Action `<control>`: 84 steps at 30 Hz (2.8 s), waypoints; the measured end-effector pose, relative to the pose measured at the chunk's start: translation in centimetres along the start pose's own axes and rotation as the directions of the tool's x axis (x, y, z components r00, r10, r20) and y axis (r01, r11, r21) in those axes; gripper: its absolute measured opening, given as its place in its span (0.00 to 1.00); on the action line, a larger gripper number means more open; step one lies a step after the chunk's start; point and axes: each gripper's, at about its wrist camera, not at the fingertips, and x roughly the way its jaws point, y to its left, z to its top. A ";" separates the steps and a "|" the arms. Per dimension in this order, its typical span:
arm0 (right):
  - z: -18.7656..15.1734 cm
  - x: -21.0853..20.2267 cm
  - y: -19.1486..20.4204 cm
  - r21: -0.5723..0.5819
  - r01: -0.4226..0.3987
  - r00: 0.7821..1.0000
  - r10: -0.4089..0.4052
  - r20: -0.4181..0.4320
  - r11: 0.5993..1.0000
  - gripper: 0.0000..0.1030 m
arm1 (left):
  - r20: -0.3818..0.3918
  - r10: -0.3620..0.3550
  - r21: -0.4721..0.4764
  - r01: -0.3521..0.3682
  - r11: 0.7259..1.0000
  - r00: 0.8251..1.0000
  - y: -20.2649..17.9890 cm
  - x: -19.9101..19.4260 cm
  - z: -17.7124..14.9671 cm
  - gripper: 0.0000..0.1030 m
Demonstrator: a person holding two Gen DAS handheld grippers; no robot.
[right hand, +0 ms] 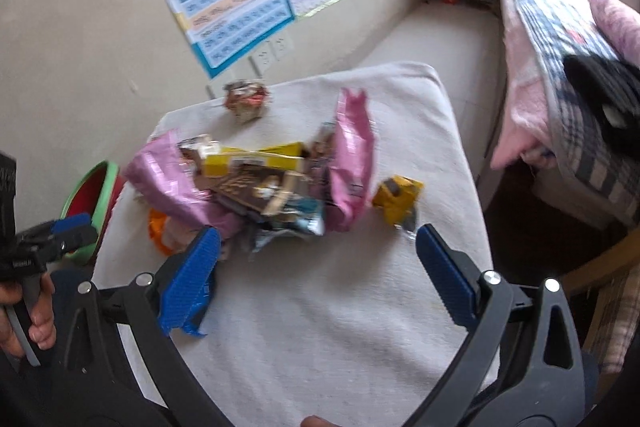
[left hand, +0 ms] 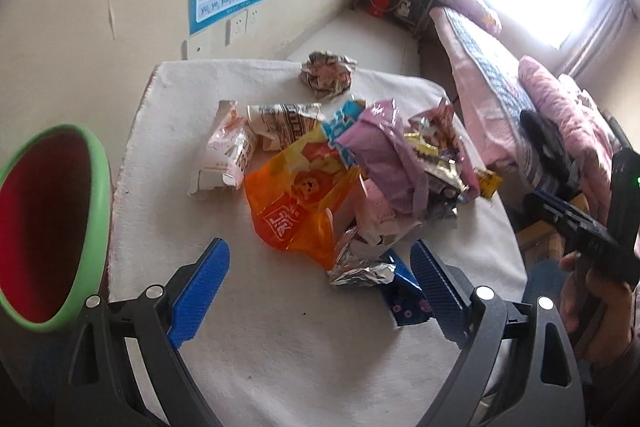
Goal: Collect trash
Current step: 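Move both open tools back over the table of wrappers, then grasp the orange-blue snack bag with the left tool while the right tool grasps the pink bag, then carry both bags over the red bucket and open both tools to drop them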
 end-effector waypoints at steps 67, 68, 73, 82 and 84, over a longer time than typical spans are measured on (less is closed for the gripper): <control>4.1 -0.2 5.7 -0.087 -0.053 0.998 0.055 0.021 0.995 0.38 | 0.061 -0.070 -0.061 0.074 0.995 0.996 3.5 -3.0 -1.4 0.32; 3.8 -0.3 5.9 -0.083 -0.056 0.998 0.057 0.019 0.995 0.38 | 0.054 -0.072 -0.061 0.075 0.995 0.996 3.6 -3.0 -1.8 0.32; 2.6 -1.1 6.7 -0.061 -0.069 0.997 0.071 0.029 0.996 0.38 | 0.047 -0.055 -0.039 0.057 0.998 0.997 3.7 -3.9 -2.3 0.32; 1.9 -1.8 8.3 -0.120 -0.070 0.998 0.070 0.003 0.990 0.38 | 0.093 -0.077 -0.067 0.084 0.994 0.993 3.6 -4.5 -2.9 0.32; 1.9 -2.0 8.7 -0.129 -0.074 0.997 0.075 0.005 0.989 0.38 | 0.093 -0.080 -0.066 0.086 0.994 0.992 3.4 -4.5 -3.0 0.32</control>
